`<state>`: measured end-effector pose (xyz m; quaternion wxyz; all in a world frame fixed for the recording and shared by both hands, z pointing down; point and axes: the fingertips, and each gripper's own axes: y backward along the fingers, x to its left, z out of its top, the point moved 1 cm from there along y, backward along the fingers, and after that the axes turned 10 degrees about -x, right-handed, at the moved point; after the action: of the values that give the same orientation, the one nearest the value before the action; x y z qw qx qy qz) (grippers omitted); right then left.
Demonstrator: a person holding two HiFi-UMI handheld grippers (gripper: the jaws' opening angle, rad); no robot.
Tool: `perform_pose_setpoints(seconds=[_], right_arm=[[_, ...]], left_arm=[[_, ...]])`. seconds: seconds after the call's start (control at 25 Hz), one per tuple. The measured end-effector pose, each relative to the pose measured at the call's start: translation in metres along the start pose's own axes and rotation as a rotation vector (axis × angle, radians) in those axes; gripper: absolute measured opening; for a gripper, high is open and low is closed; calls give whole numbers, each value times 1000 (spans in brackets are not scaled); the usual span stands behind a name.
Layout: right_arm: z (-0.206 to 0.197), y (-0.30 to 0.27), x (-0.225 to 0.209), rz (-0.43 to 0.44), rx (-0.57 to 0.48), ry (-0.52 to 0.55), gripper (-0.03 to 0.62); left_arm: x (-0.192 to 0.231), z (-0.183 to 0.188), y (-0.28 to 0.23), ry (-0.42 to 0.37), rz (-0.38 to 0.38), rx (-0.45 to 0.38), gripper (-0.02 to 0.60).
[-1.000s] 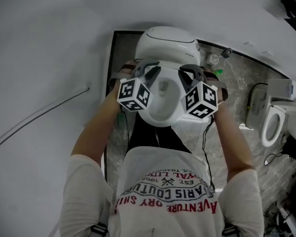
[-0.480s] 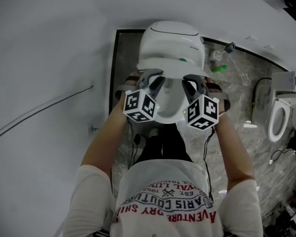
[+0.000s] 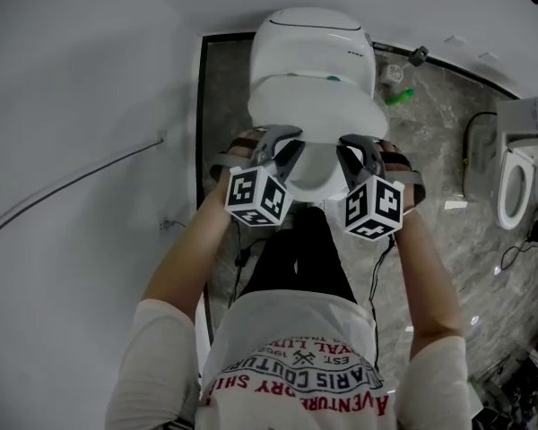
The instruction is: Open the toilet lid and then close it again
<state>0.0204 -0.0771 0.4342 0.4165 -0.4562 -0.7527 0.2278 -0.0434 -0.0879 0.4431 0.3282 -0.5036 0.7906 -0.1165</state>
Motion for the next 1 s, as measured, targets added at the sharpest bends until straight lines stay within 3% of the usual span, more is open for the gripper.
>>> perform_pose_setpoints(seconds=[0.52, 0.8, 1.0], right_arm=[[-25, -9, 84, 42, -25, 35, 34], [-46, -18, 131, 63, -39, 70, 35], [-64, -32, 167, 100, -40, 79, 46]], left_arm=[[-81, -33, 6, -18, -2, 4, 77], [-128, -53, 2, -62, 26, 42, 83], [-161, -75, -3, -49, 25, 81, 95]])
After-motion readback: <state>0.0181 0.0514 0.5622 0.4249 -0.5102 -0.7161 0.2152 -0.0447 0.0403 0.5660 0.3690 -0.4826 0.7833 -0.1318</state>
